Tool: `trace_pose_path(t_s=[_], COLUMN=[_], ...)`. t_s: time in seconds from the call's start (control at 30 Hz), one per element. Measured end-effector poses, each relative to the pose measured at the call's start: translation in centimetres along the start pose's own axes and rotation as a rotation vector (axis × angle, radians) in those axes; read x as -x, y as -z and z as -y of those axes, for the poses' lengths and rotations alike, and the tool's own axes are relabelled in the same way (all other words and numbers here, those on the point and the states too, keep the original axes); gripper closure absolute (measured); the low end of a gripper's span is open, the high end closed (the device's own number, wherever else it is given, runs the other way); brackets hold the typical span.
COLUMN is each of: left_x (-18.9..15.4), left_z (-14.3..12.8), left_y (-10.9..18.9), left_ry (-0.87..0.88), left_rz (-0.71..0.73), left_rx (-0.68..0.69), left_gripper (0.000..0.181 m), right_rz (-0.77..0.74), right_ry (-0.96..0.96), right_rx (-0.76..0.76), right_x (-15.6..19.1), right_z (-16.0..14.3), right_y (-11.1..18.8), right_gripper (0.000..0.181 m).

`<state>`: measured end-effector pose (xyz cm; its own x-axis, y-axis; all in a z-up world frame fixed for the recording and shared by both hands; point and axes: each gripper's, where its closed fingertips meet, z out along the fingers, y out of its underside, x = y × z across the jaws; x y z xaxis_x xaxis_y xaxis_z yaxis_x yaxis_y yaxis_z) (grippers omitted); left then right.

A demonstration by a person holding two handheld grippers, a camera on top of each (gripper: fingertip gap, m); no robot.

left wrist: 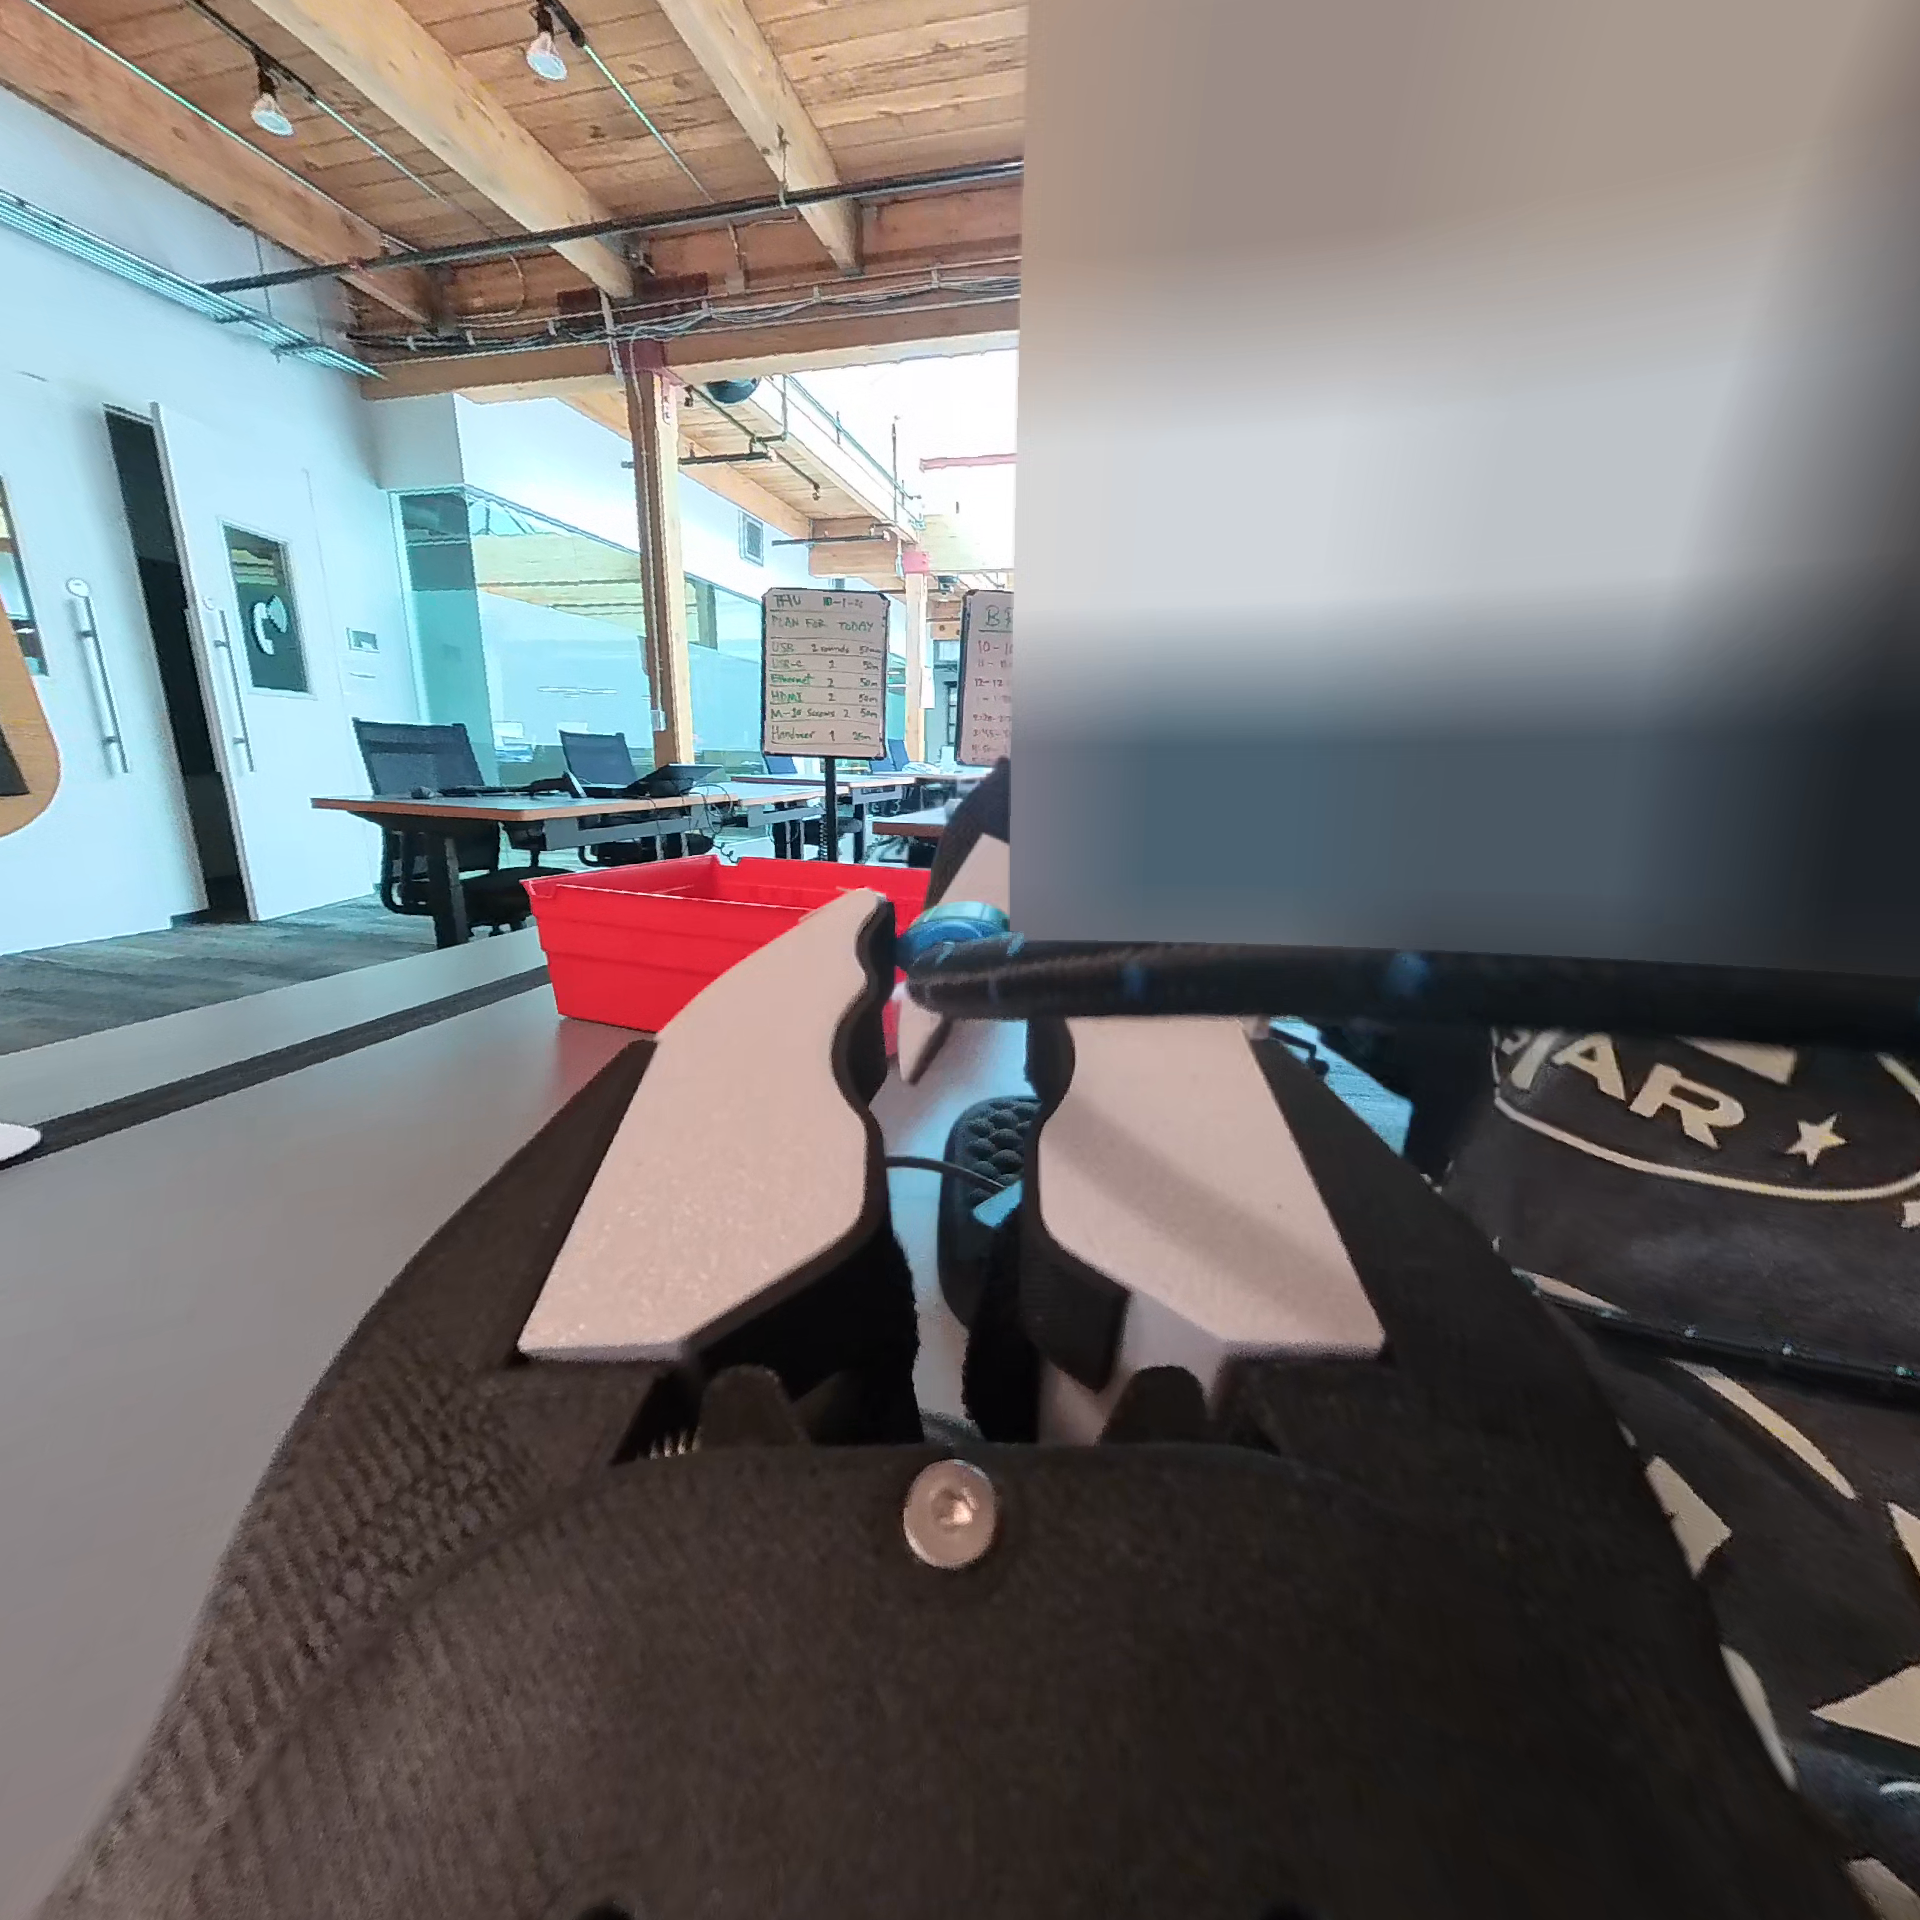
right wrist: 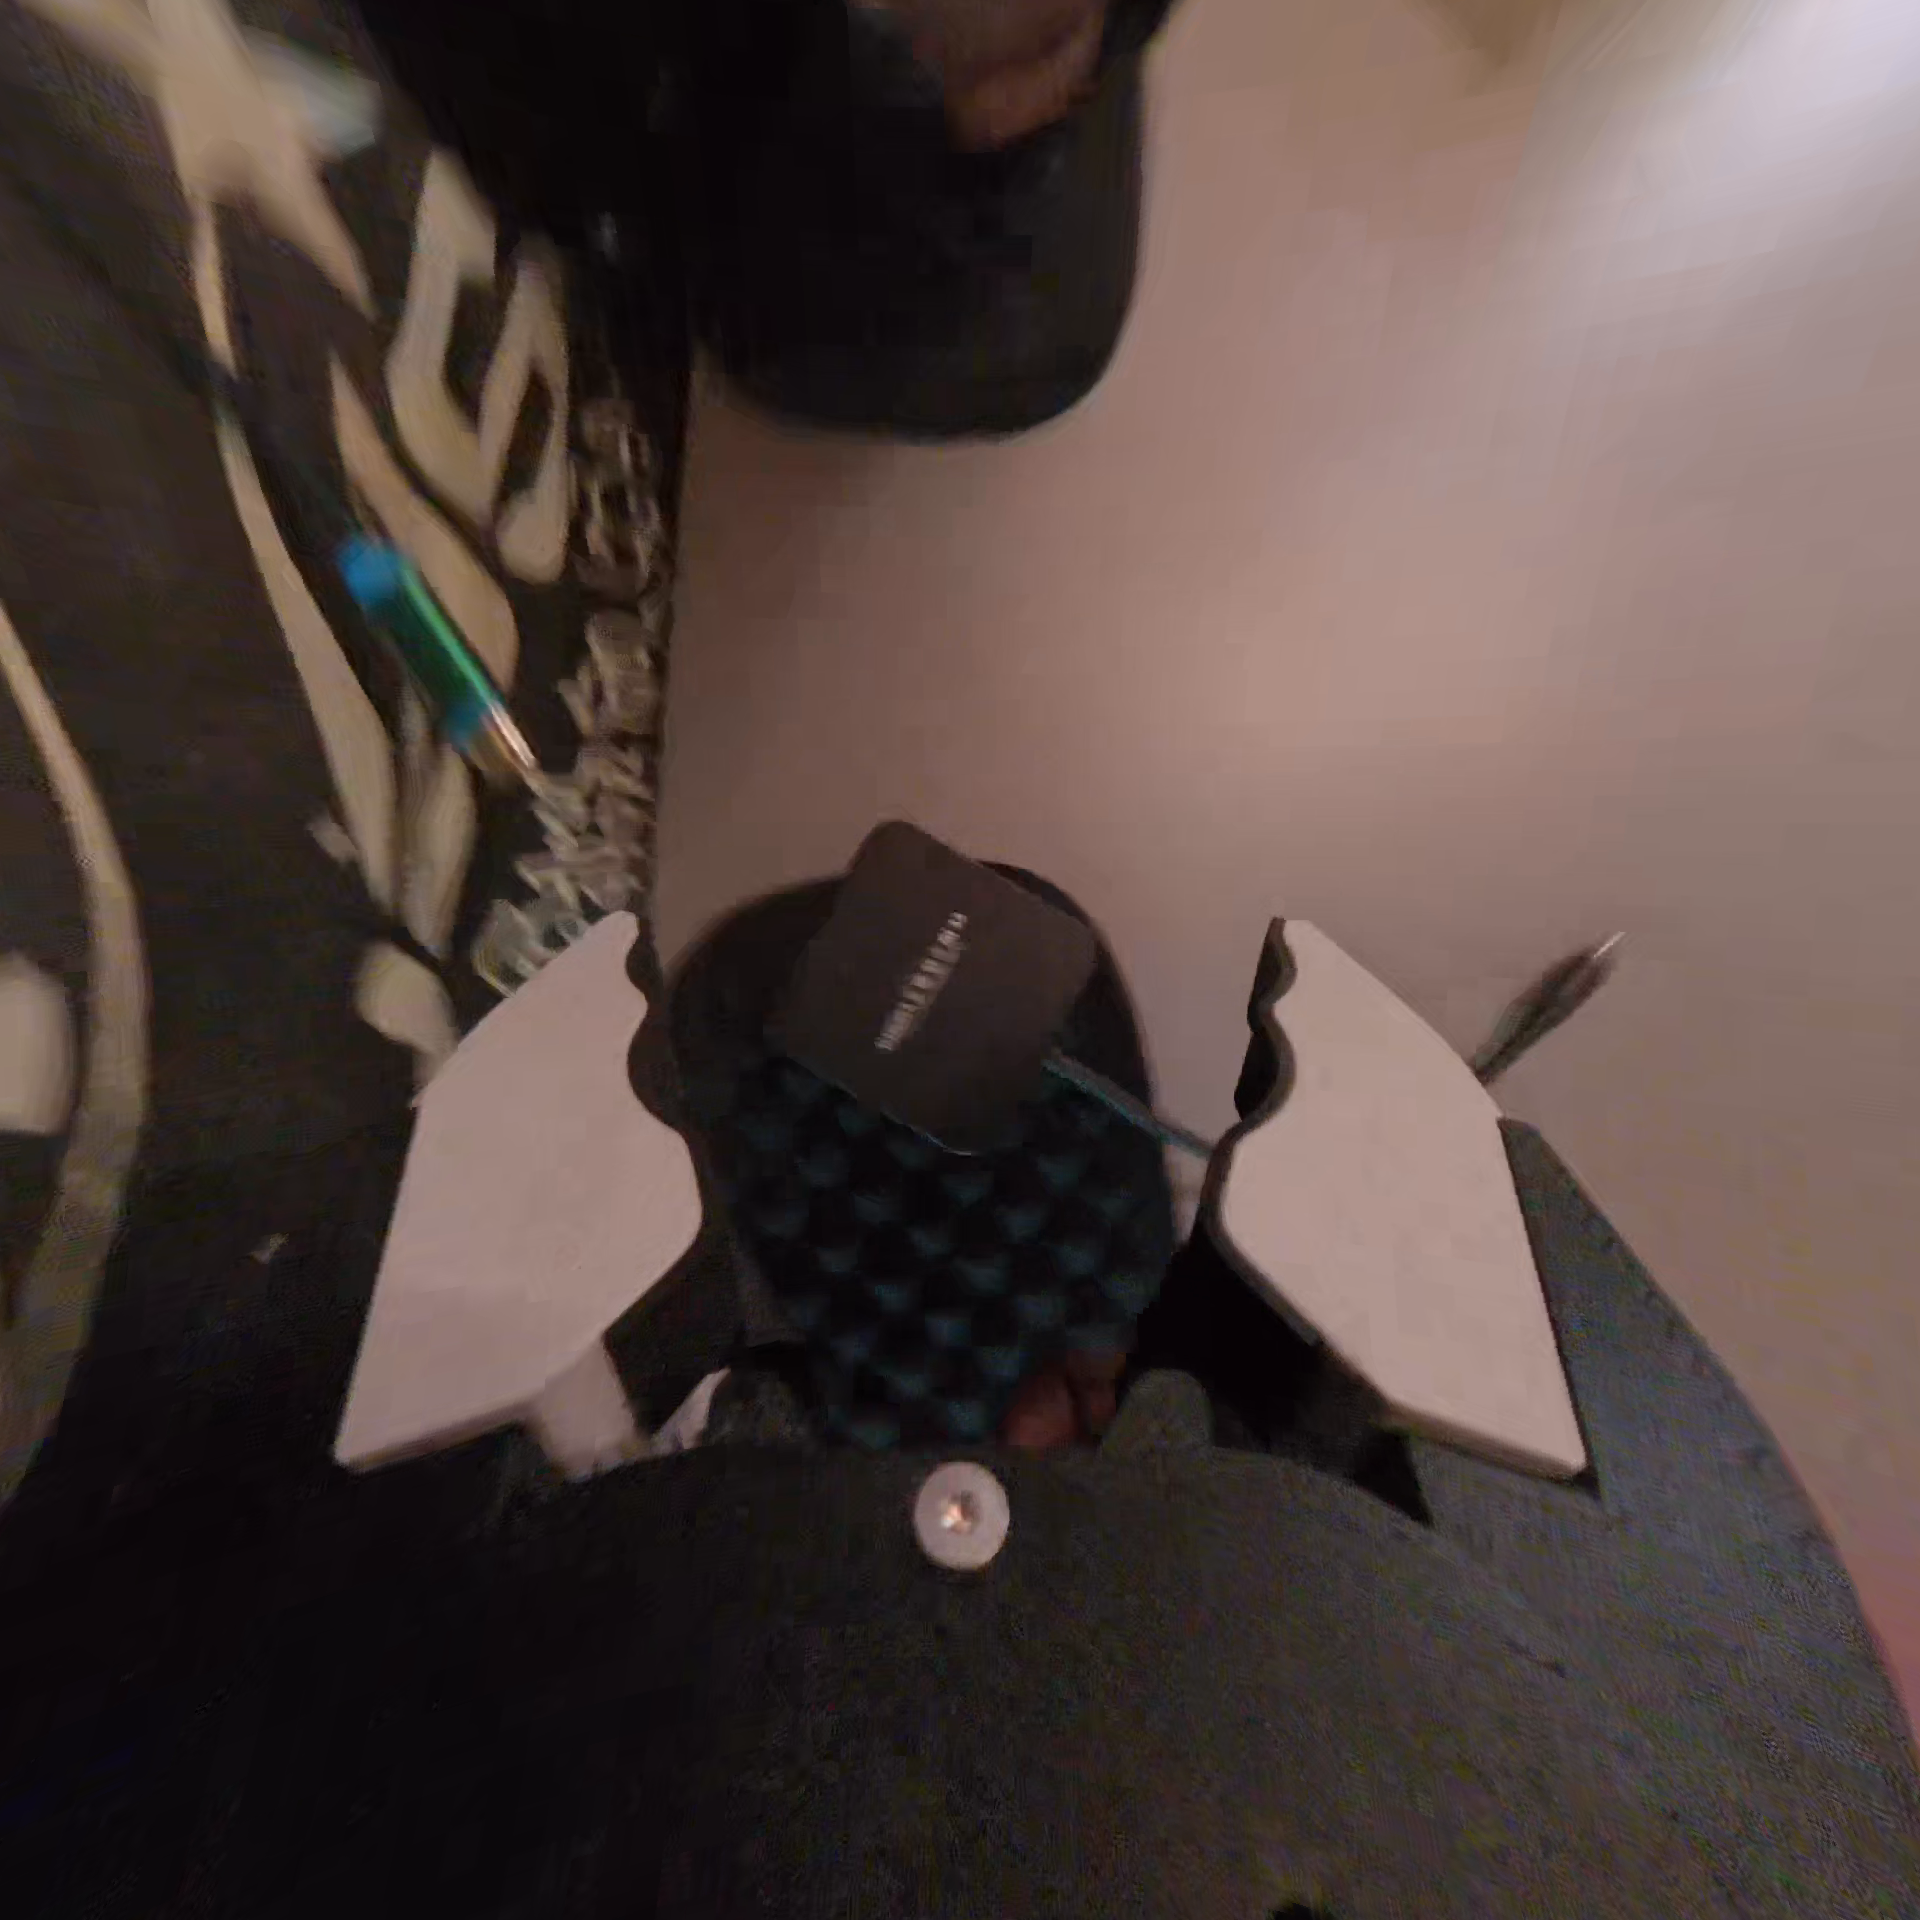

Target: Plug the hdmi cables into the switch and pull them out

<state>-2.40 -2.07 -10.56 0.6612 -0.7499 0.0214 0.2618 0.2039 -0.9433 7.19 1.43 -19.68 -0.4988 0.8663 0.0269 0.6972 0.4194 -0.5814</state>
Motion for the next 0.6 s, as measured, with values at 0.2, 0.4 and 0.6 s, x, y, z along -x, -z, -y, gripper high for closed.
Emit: trace_pose_path(t_s=[0.2,0.4,0.6], left_x=[0.0,-0.3,-0.2], left_z=[-0.3,-0.6,-0.3], left_y=[-0.2,-0.4,-0.3], left_ry=[-0.033,-0.053,-0.036], left_rz=[0.013,0.006,0.003], left_rx=[0.024,0.043,0.021], left_gripper=[0.16,0.16,0.16], right_rz=[-0.184,-0.278,-0.227], right_ry=[-0.585,-0.508,-0.166], right_rx=[0.001,0.245,0.336], right_x=[0.7,0.3,-0.6], right_z=[-2.4,-5.2,-7.1], right_y=[-1.8,-4.3,-1.3], right_gripper=[0.072,0.095,0.11])
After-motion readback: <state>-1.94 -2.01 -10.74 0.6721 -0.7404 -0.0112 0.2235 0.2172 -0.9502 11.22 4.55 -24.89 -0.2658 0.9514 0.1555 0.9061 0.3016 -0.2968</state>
